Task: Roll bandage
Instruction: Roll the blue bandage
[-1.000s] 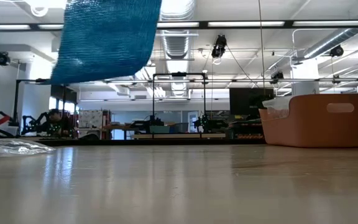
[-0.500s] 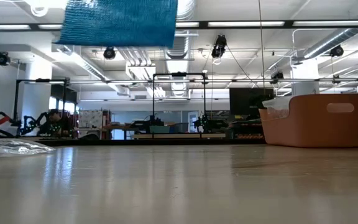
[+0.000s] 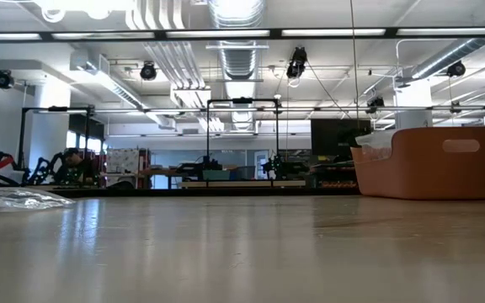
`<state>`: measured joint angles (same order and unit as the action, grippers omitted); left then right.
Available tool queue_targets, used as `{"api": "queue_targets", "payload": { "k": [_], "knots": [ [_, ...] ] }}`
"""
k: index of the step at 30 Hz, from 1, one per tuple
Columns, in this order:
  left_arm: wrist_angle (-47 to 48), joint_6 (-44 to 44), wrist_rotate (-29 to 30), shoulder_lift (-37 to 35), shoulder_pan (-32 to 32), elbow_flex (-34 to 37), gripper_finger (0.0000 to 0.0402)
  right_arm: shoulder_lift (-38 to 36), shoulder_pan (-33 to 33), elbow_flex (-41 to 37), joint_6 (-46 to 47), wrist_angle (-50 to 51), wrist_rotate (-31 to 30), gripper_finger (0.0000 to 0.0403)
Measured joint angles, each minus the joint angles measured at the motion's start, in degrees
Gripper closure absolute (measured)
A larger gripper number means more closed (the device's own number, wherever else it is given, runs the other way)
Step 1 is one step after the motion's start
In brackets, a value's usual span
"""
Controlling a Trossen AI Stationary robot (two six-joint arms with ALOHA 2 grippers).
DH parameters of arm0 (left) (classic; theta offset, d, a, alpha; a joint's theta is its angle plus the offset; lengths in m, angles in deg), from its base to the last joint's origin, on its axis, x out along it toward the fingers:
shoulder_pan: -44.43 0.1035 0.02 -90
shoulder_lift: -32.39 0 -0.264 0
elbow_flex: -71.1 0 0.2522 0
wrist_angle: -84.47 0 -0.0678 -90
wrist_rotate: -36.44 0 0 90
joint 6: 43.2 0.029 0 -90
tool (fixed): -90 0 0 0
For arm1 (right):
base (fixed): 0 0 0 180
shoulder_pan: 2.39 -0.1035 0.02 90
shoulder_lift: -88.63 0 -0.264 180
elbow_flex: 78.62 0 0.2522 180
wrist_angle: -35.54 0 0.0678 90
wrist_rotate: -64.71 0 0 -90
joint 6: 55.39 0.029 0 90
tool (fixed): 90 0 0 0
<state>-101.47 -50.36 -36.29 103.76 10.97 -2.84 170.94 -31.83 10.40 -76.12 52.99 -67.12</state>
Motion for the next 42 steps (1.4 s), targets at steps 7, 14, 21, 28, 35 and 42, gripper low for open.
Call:
{"api": "queue_targets", "payload": {
  "k": [7, 14, 21, 28, 35, 42],
  "knots": [
    [-5.74, 0.65, 0.21, 0.0, 2.15, 0.0, 0.0401, 0.74, 0.38, -0.65, 4.75, -0.04, 2.66, 0.0394],
    [-6.97, -0.31, 0.16, -0.08, 5.72, 0.0, 0.035, 4.69, 0.67, -0.65, 8.47, 0.3, 5.87, 0.0394],
    [-3.06, -4.7, -0.14, -2.83, 8.35, 0.09, 0.0222, 5.54, 0.63, -0.65, 15.14, 3.1, 13.73, 0.0394],
    [10.6, -10.29, -3.1, -4.21, 15.06, 0.09, 0.0119, 7.07, 0.37, -0.65, 22.5, 4.29, 29.47, 0.0394],
    [23.09, -11.59, -16.66, -3.17, 19.29, 0.16, 0.0081, 6.41, -2.0, -0.74, 26.32, 5.52, 35.38, 0.0394],
    [19.75, -7.68, -19.78, 1.03, 19.39, 4.01, 0.0077, 5.46, -2.42, 0.25, 26.67, 2.06, 50.69, 0.0394]
  ]
}}
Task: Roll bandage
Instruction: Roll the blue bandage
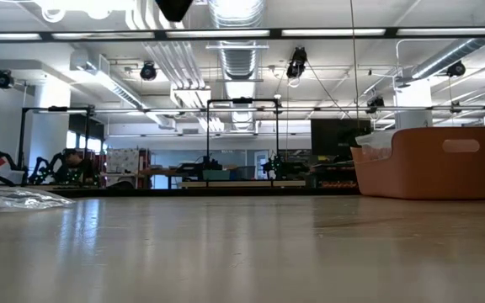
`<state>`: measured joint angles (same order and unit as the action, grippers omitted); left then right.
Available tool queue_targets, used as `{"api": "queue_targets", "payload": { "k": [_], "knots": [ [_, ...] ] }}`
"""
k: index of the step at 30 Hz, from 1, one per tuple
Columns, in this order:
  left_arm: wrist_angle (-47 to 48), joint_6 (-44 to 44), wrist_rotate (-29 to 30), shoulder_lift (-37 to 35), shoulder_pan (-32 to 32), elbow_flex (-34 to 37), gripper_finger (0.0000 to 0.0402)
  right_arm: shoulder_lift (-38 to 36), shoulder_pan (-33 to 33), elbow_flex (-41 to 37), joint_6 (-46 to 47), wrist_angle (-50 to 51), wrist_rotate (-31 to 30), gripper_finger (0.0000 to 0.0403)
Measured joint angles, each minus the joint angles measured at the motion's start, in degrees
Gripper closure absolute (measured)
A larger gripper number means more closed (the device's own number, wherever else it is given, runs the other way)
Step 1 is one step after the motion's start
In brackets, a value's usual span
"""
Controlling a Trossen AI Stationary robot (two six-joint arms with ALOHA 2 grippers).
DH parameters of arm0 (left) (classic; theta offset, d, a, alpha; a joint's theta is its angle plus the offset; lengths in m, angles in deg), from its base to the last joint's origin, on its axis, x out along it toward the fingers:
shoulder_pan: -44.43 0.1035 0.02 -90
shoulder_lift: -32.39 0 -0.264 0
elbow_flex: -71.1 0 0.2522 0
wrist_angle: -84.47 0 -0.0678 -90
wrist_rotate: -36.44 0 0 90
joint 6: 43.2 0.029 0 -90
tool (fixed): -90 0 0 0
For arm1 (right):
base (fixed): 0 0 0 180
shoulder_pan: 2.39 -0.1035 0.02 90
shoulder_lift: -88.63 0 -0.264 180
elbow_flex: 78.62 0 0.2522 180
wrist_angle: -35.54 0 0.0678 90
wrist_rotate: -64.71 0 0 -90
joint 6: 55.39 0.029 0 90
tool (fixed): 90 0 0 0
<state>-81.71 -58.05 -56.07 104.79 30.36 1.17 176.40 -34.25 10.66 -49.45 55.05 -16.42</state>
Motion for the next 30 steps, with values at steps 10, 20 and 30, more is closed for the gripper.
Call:
{"api": "queue_targets", "payload": {
  "k": [10, 20, 30],
  "knots": [
    [-0.54, 1.64, -7.05, 2.02, -1.48, 0.89, 0.0094, -0.34, 0.25, 1.94, 5.24, -1.38, 0.48, 0.0394],
    [-24.07, 2.51, -3.04, 0.7, -11.78, 8.13, 0.0113, -3.08, 1.17, 2.07, 9.53, -2.2, -11.88, 0.0394],
    [-52.01, 6.89, 11.61, 0.81, -15.75, 21.83, 0.0115, -6.16, 2.25, 2.11, 9.1, 0.4, -22.02, 0.0394]
  ]
}}
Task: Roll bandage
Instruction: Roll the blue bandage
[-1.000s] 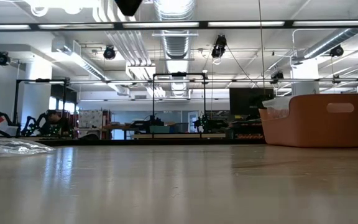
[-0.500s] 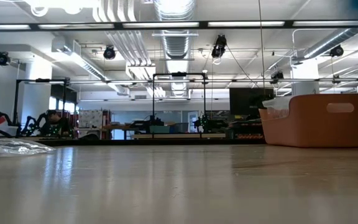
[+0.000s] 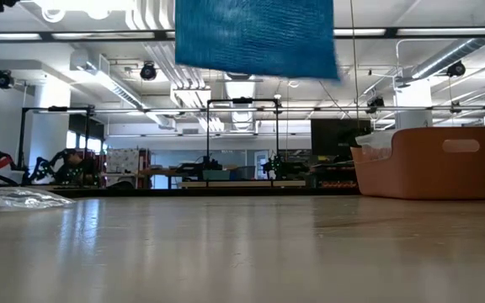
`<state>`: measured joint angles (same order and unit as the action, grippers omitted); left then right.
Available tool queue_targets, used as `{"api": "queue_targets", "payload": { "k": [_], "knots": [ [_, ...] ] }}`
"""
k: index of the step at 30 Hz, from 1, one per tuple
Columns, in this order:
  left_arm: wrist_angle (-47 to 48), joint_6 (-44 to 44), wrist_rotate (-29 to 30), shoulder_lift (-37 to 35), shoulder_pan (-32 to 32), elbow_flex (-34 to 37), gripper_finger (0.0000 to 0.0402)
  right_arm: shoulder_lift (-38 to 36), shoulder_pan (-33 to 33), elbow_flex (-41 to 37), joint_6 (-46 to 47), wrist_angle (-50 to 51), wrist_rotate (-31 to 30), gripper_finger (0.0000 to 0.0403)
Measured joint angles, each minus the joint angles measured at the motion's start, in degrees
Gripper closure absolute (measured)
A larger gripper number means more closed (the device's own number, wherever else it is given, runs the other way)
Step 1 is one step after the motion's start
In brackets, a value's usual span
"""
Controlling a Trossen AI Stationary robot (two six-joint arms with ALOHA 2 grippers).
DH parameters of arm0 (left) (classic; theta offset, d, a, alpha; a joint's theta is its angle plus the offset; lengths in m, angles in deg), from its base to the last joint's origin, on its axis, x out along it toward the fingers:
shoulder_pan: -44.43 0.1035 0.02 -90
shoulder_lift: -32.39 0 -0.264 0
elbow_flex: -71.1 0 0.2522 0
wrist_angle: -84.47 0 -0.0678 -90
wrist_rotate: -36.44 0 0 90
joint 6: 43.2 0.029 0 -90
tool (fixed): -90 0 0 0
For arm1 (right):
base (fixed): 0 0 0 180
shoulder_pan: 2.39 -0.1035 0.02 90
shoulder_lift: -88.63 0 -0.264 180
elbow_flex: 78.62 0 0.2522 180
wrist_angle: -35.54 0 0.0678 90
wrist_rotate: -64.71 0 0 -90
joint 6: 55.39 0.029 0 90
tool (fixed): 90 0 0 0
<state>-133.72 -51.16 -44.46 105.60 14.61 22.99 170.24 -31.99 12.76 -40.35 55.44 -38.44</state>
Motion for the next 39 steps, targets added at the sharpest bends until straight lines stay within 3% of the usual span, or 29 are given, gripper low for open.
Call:
{"api": "queue_targets", "payload": {
  "k": [6, 13, 20, 23, 26, 30, 34, 39],
  "knots": [
    [-3.58, 3.67, 1.19, 1.78, 0.78, -0.38, 0.0109, 0.04, 2.02, 0.0, -0.04, -0.36, -0.51, 0.0394],
    [-3.01, 7.9, 16.86, 6.57, 2.22, -4.16, 0.0117, 0.09, 3.48, 0.0, -1.46, -0.84, -0.56, 0.0394],
    [-0.72, 10.47, 17.37, 5.68, 2.27, -5.0, 0.0129, 0.09, 3.0, 0.0, -1.93, -0.84, 0.03, 0.0394],
    [-0.51, 10.29, 14.97, 5.59, 2.46, -4.96, 0.0135, 0.09, 3.0, 0.0, -2.28, -0.87, 0.05, 0.0394],
    [-1.99, 10.3, 11.8, 7.75, 3.29, -6.32, 0.0144, 0.09, 3.09, 0.0, -3.82, -0.99, 0.07, 0.0394],
    [-1.98, 10.82, 12.68, 12.07, 5.13, -10.2, 0.0163, 0.09, 3.39, 0.0, -4.26, -1.08, 0.07, 0.0394],
    [2.33, 10.91, 11.33, 14.47, 5.94, -13.88, 0.0226, 0.09, 3.28, 0.0, -4.15, -0.78, 0.18, 0.0394],
    [6.7, 11.98, 11.21, 13.52, 5.94, -15.38, 0.038, 0.09, 2.65, -0.02, -4.47, 1.04, 6.95, 0.0394]
  ]
}}
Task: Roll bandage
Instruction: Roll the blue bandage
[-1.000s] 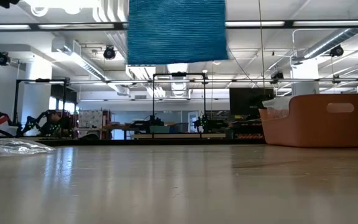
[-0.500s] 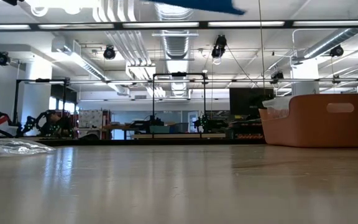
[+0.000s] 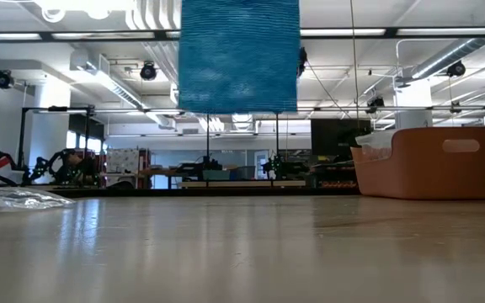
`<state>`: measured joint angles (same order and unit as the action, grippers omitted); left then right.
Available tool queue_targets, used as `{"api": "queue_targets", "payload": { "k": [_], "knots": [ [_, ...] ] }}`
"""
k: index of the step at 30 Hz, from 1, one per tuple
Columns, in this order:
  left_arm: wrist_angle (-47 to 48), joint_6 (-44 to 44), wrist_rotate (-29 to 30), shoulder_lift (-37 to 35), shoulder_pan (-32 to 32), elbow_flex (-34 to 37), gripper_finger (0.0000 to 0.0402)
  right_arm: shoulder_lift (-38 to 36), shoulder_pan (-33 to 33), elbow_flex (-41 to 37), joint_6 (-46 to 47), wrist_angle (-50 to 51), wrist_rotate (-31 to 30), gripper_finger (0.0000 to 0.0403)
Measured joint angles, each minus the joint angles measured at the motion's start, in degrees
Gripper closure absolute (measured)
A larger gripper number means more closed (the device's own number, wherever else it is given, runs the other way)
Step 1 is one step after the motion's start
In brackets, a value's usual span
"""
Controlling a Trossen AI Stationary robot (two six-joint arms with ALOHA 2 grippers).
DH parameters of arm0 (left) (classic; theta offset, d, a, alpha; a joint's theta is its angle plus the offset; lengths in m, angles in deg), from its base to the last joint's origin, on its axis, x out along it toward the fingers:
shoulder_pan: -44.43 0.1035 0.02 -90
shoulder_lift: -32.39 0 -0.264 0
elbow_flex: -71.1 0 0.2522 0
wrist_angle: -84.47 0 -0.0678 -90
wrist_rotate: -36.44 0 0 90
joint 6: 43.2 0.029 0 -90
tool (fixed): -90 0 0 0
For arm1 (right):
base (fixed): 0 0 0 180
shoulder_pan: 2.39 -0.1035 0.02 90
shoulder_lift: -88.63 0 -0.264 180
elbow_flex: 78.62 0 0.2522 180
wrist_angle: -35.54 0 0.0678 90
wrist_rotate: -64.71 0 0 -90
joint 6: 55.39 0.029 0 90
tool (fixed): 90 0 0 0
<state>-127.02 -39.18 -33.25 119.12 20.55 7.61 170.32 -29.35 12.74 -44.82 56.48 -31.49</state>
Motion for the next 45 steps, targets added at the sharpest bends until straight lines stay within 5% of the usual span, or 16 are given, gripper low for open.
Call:
{"api": "queue_targets", "payload": {
  "k": [9, 25, 39, 45],
  "knots": [
    [9.31, 5.56, 7.52, -9.06, -0.69, 1.61, 0.0399, 0.28, -2.7, -0.04, -0.77, 2.1, 1.93, 0.0394],
    [13.35, 14.29, 7.51, -19.54, -0.61, 1.64, 0.0401, 6.79, -2.35, -0.2, 0.93, 0.71, 9.02, 0.0394],
    [13.68, 15.02, 4.57, -21.22, -0.66, 0.62, 0.0401, 9.15, 0.0, -0.13, 0.97, 0.44, 6.73, 0.0394],
    [24.31, 14.47, 2.53, -20.4, -1.82, -6.09, 0.0401, 10.35, 1.88, -0.09, 3.4, 0.9, 0.7, 0.0394]
  ]
}}
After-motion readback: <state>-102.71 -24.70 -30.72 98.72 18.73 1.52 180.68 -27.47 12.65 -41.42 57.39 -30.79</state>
